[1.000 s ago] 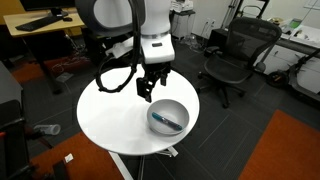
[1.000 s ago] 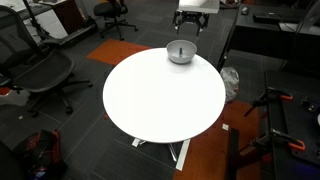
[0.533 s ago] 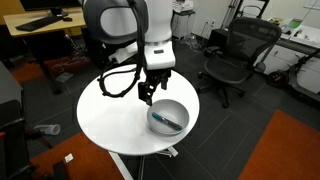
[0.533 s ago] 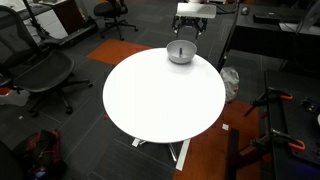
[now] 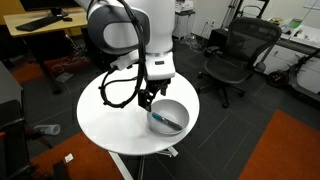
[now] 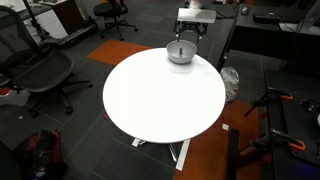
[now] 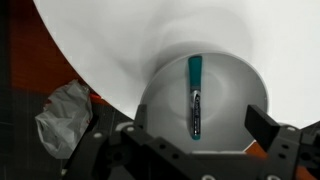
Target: Take the marker out of the grey bowl and put it on the table
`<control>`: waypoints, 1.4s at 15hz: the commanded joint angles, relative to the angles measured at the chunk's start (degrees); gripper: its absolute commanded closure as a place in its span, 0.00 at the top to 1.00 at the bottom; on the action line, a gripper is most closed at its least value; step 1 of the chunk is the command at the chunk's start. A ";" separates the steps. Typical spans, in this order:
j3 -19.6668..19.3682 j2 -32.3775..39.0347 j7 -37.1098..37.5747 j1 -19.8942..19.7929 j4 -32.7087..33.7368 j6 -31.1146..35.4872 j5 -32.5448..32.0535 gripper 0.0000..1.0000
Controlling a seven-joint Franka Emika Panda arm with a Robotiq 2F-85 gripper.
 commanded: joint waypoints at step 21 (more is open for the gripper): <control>-0.13 12.09 -7.32 -1.89 10.52 3.27 4.99 0.65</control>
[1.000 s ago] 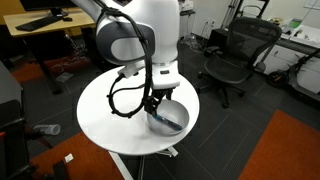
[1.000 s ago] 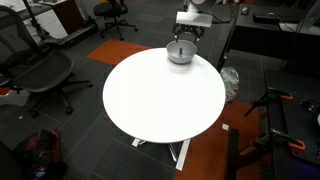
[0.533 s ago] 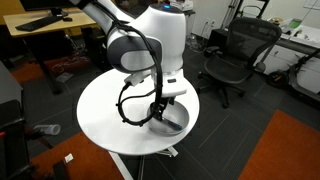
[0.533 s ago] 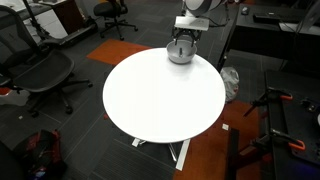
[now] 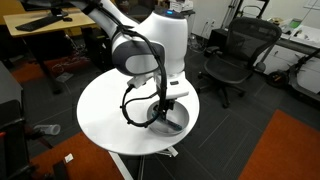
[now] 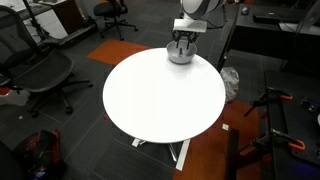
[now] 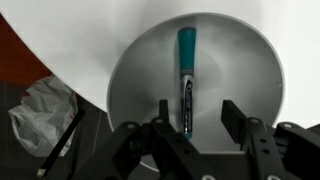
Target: Take the marker out of the grey bowl and put it on the table
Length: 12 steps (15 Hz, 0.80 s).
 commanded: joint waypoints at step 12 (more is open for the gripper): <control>-0.56 8.72 -1.13 0.47 8.80 -2.44 1.05 0.65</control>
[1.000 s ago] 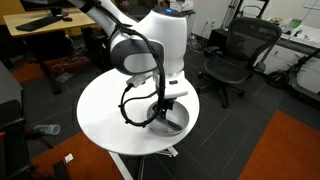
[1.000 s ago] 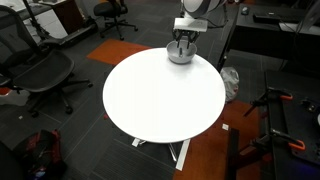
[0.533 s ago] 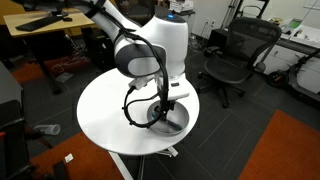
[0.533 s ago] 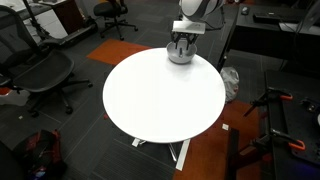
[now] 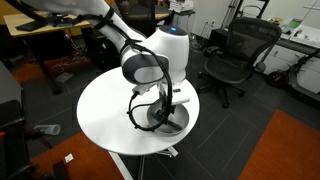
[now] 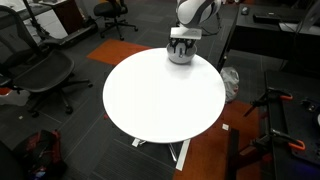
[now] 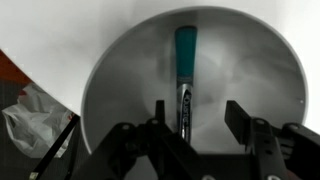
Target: Take the marker out of the grey bowl and put it on the table
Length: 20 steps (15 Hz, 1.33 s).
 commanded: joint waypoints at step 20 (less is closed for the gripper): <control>-2.50 -1.11 -1.55 -0.27 3.41 -4.97 0.65 0.05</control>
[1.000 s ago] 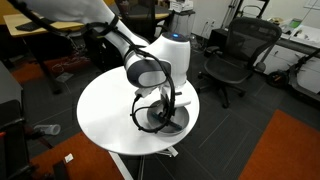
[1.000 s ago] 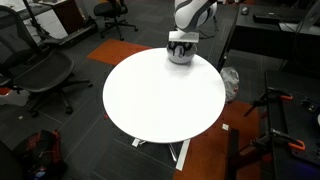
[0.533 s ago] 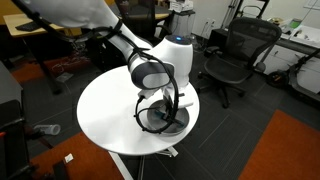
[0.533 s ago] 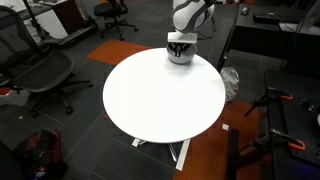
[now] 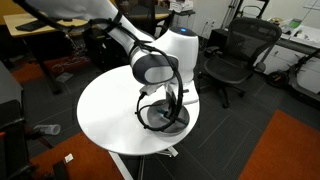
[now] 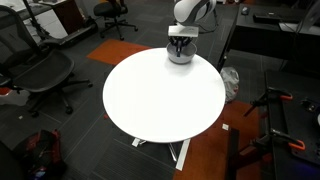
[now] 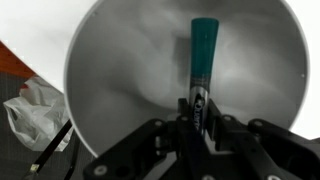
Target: Take the marker out of the grey bowl and put it on the table
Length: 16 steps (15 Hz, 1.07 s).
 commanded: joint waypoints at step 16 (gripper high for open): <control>-2.19 -20.22 0.07 3.54 -12.89 -1.22 -1.37 0.05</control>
